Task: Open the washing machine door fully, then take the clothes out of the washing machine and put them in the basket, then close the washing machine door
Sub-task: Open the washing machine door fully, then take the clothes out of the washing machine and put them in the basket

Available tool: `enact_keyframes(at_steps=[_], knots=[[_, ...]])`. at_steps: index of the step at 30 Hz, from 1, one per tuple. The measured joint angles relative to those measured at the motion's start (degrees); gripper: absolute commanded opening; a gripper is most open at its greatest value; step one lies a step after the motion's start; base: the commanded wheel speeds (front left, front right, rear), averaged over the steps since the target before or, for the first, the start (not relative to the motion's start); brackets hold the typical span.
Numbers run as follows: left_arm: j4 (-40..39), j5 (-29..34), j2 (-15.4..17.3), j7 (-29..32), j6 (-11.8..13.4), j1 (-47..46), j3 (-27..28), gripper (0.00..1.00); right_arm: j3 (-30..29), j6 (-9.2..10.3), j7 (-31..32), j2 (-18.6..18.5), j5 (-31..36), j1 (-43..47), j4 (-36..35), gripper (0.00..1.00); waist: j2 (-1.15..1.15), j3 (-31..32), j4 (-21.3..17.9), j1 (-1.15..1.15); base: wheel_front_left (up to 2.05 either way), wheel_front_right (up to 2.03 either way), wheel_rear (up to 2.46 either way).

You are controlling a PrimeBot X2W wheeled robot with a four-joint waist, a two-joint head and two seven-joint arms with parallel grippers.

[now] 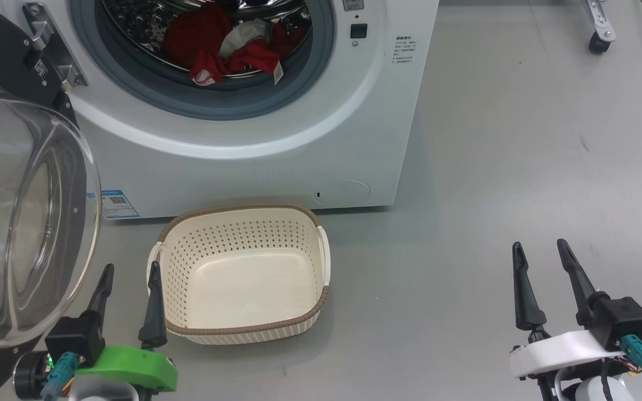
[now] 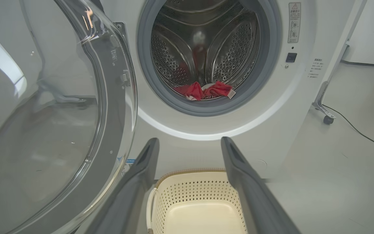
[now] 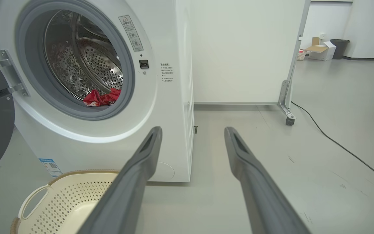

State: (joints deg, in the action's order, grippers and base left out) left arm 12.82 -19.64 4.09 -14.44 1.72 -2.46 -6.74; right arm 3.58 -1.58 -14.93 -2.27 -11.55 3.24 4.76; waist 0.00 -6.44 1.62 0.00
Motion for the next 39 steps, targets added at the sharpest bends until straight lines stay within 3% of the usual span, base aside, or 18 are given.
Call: enact_keyframes(at_steps=[39], knots=[[1.04,0.69,-0.01,0.0,-1.02,-0.05,-0.48,1.0,0.81,1.22,0.0,0.03,-1.57,0.75,-1.37,1.0,0.0,-0.36,-1.88,0.0,0.01,-0.01,0.0]])
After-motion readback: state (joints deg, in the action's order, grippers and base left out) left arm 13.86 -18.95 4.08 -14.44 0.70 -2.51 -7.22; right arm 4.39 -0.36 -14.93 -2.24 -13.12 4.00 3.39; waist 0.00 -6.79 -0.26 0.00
